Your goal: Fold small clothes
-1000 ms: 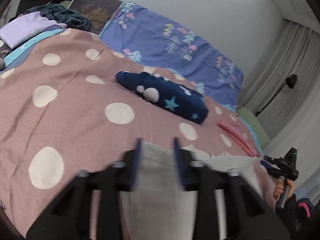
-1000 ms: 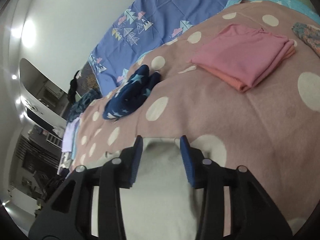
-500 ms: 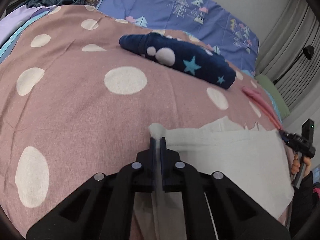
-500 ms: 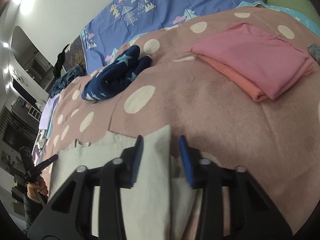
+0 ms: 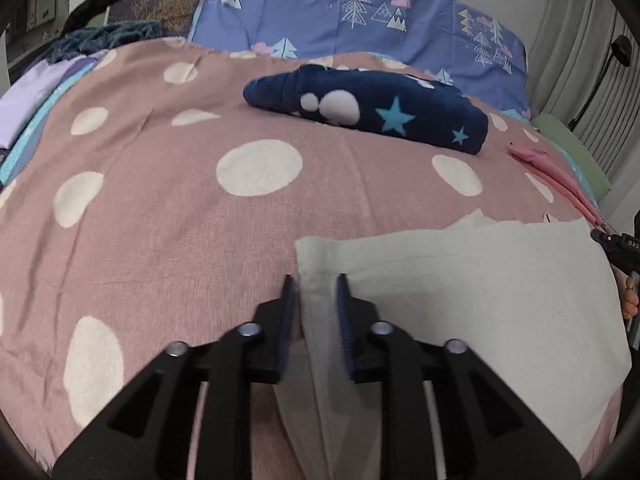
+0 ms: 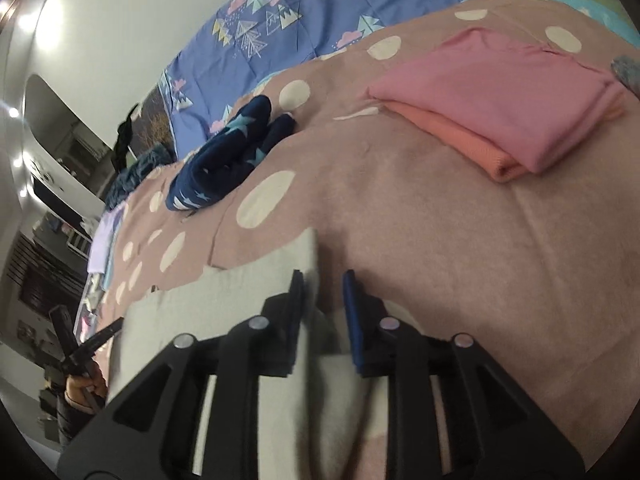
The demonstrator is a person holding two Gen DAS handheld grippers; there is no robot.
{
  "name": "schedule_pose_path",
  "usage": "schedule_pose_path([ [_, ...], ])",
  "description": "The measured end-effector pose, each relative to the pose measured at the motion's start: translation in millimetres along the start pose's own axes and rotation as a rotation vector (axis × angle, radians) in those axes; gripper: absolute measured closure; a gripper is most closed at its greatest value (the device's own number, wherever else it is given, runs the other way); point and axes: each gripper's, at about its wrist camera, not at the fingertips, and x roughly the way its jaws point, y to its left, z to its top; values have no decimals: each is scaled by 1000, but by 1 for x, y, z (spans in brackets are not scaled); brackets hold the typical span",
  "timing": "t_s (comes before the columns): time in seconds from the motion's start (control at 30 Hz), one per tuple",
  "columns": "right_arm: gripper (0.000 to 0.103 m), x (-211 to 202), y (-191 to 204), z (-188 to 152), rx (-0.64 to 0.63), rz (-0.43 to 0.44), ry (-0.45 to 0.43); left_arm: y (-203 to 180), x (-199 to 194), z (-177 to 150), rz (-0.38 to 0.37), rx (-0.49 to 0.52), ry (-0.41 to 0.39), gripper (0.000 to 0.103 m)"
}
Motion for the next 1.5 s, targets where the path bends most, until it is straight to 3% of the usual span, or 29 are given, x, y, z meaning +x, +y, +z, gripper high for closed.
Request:
schedule_pose_path([
  [0.07, 80, -9, -8, 0, -6, 0, -8, -23, -21, -1, -7, 49, -36, 77],
  [0.17, 86, -16, -20, -3, 14, 58, -13, -96, -54, -14, -160, 188, -52, 75],
  [0.3, 87, -10, -28, -9, 30, 96, 38, -223, -83, -63, -350, 463, -30, 48],
  [0.37, 87, -13, -29, -10, 23, 116, 51, -285, -90, -100, -427, 618, -15, 48],
  [0.47, 86, -19, -30, -12, 1, 139, 79, -353, -88, -146, -433, 795, 10, 48],
  [0.6, 86, -21, -39, -12, 34, 179, 97, -399, -73, -178, -327, 945, 2, 47],
  [0.97, 85, -21, -39, -14, 20, 211, 161, -438, -59, -185, -167, 919, -41, 46],
  [1.03, 83, -16, -33, -17, -2, 222, 192, -441, -60, -186, -146, 925, -56, 56],
  [1.1, 73, -12, -26, -21, -29, 230, 219, -438, -62, -183, -170, 889, -33, 86],
  [1.17, 65, -8, -17, -22, -50, 229, 216, -431, -65, -176, -188, 838, -21, 97],
  [1.23, 71, -4, -12, -22, -52, 206, 185, -423, -68, -168, -210, 779, -12, 98],
  [1.27, 96, -4, -10, -21, -54, 185, 166, -418, -68, -162, -225, 744, -4, 99],
  [1.33, 99, -19, -8, -16, -34, 226, 122, -409, -69, -154, -275, 672, 20, 99],
  [1.4, 101, -52, 2, -11, -72, 243, 24, -400, -71, -148, -353, 603, 37, 100],
  [1.5, 102, -70, 8, -10, -122, 172, -56, -396, -74, -147, -420, 584, 46, 100],
])
